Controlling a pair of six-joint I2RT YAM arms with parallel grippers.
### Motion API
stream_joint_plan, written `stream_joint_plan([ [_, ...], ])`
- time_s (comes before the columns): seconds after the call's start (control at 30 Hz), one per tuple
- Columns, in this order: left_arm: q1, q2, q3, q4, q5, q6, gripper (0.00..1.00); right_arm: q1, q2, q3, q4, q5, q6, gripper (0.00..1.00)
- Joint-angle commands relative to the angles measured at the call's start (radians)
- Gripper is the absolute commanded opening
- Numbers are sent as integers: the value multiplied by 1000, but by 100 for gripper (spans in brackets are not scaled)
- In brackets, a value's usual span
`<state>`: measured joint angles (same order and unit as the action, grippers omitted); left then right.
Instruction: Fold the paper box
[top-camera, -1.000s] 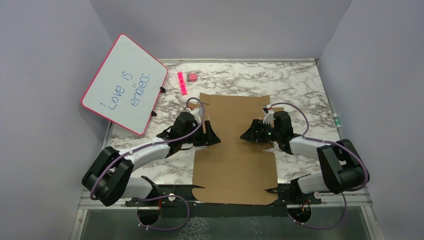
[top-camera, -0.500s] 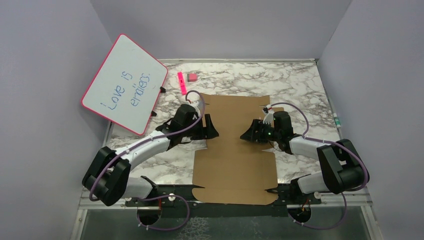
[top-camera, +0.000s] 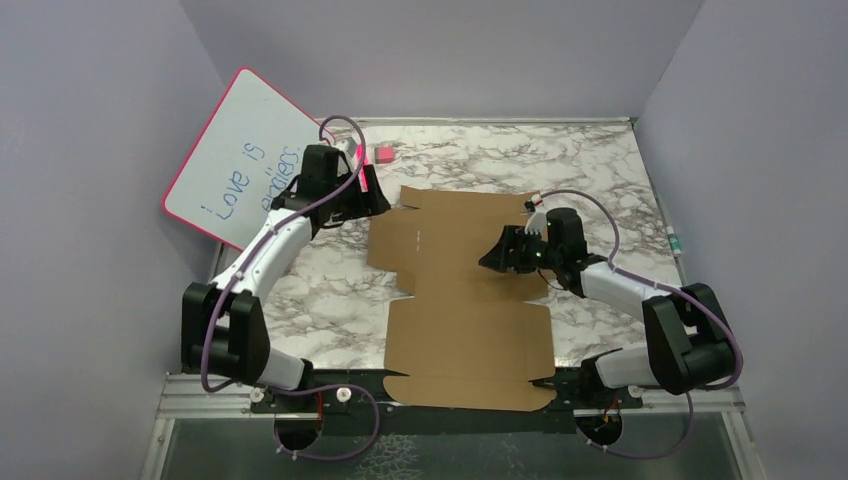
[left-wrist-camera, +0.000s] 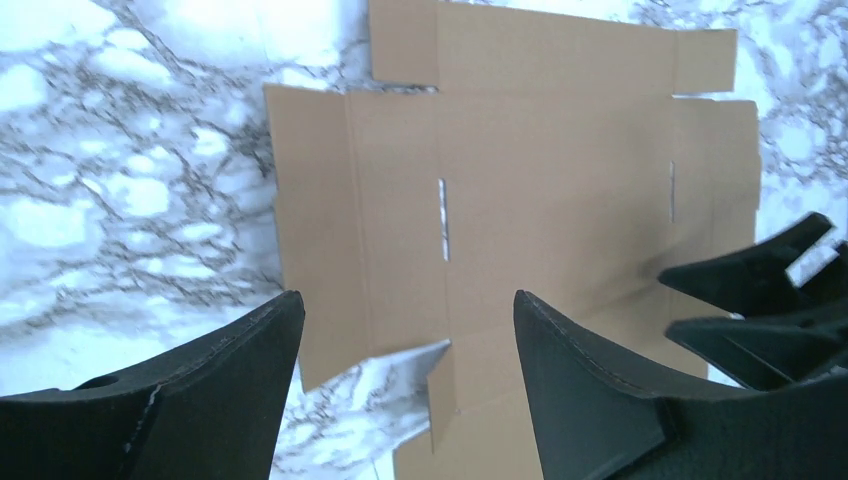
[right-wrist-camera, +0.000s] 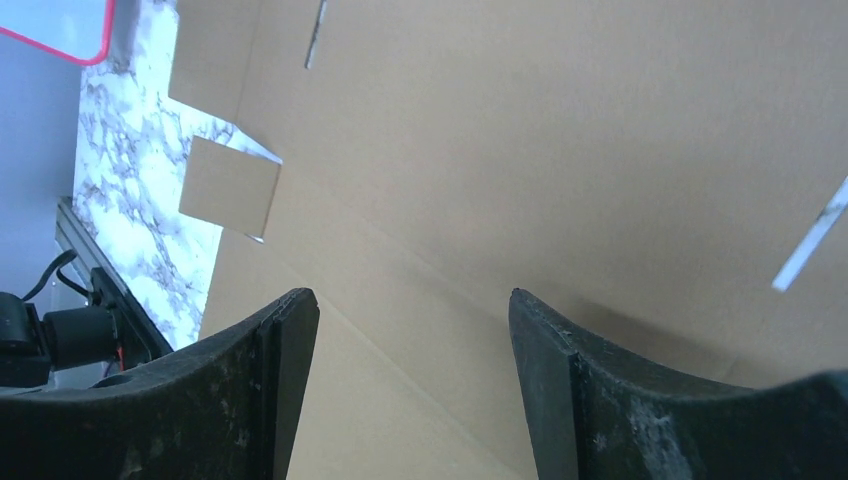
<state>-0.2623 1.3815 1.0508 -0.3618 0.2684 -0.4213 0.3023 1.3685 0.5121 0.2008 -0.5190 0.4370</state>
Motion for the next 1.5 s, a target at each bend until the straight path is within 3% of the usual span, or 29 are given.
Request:
stream_joint_plan([
  [0.0, 40, 151, 133, -113, 62, 123, 77, 7, -4, 66, -44, 19, -41, 75],
  [0.23, 51, 372, 269, -157, 71, 181, 73, 7, -22, 83, -30, 18, -60, 75],
  [0.57, 61, 573, 402, -157, 74, 212, 64, 8, -30, 99, -35, -6, -90, 76],
  [0.77, 63, 635, 446, -157, 126, 240, 44, 8, 0, 150, -65, -27, -136, 79],
  [1.0, 62, 626, 439, -151, 159, 298, 16, 8, 120, 338, -190, -45, -252, 81],
  [1.1, 61, 590, 432, -148, 169, 321, 6, 7, 197, 477, -332, -47, -348, 81],
  [1.47, 54, 399, 350, -106, 148, 378, 0, 6, 431, 896, -612, -167, -632, 81],
])
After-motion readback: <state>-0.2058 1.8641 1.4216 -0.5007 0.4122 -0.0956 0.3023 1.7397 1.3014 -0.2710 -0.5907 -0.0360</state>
